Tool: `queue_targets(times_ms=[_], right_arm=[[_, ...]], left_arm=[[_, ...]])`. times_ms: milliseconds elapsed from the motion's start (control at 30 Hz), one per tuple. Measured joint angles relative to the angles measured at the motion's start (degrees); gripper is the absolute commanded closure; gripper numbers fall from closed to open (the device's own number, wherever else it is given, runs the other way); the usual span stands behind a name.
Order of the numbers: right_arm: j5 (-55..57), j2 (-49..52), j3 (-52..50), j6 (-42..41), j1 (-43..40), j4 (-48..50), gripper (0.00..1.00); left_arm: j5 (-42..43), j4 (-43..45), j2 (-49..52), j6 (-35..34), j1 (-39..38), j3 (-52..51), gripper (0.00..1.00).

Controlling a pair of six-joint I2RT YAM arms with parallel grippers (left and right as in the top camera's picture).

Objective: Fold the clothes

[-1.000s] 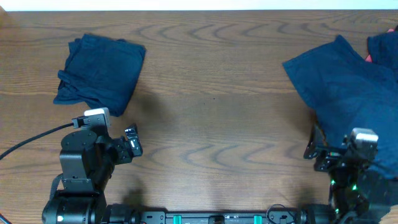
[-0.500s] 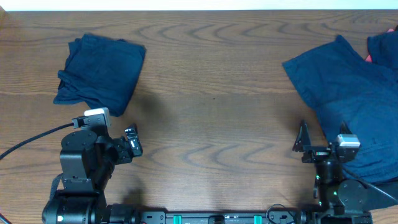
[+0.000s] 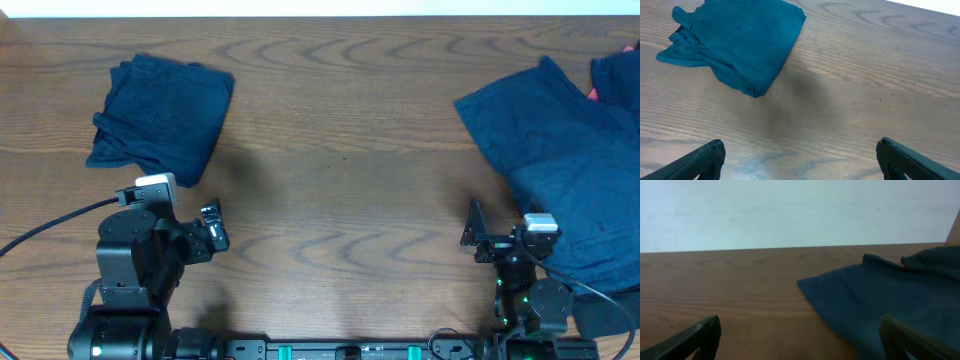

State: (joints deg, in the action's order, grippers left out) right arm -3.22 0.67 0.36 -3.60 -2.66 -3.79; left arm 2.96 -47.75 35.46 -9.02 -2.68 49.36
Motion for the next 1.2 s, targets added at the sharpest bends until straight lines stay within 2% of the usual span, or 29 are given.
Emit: queue_targets(times_ms=[1200], right_arm=[[0.0,0.0,0.0,0.0,0.0,0.0,0.01]], left_arm=[[-0.4,-1.2,-0.1,0.3,0.0,0.0,0.02]])
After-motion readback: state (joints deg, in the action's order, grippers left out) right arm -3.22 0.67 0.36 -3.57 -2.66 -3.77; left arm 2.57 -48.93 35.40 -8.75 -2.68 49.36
